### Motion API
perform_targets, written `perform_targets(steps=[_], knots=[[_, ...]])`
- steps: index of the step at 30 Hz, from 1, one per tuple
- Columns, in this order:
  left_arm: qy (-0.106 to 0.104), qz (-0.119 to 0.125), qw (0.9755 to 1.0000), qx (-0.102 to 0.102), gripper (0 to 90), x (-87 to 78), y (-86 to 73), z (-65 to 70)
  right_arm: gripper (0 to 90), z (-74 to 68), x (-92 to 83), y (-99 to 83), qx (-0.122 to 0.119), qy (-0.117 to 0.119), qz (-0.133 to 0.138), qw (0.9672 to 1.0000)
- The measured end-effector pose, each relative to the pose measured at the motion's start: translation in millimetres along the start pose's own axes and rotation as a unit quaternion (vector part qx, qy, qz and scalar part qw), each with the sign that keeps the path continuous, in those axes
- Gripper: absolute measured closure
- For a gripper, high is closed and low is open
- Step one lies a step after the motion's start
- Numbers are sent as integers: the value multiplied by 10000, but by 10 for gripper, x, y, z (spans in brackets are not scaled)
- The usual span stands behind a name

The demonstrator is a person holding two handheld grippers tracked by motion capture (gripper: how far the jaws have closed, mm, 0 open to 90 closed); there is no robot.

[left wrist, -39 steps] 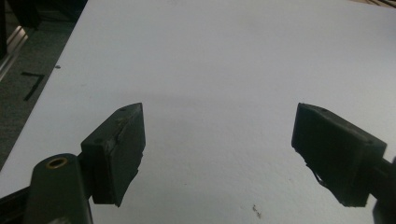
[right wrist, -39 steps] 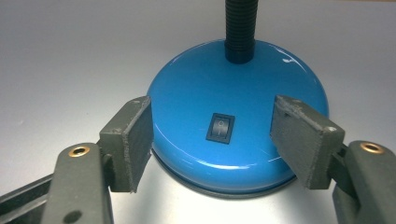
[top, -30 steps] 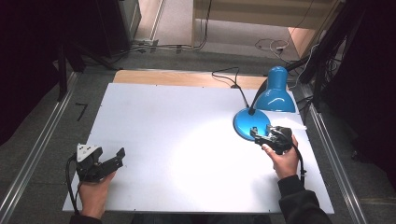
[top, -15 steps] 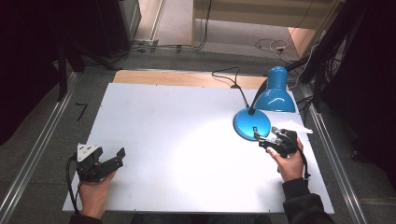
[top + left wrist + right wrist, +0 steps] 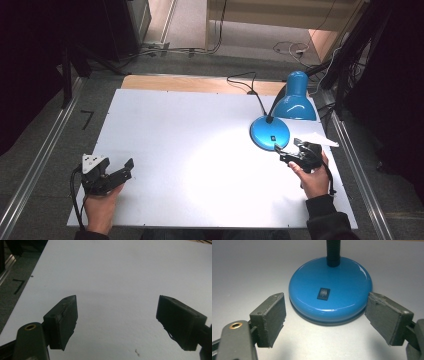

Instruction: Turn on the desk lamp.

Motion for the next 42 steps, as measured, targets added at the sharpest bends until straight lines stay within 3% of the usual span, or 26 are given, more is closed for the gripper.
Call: perform_targets(steps=[25, 42], knots=[[-4, 30, 10000, -19, 180, -24, 1, -15, 154, 16, -220, -132, -69, 32, -44, 10000], [-14, 26, 10000, -38, 180, -27, 1, -31, 154, 126, -397, -209, 60, -35, 18, 10000]])
Point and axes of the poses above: each handheld gripper's, and its own axes: x roughly forward along the jaws, y roughly out of its top, z roughly to its right, the point moved 3 cm from there along x, roughly forward along the jaws, and after that the axes turned 2 degrees about -x, right-handed, at the moved point
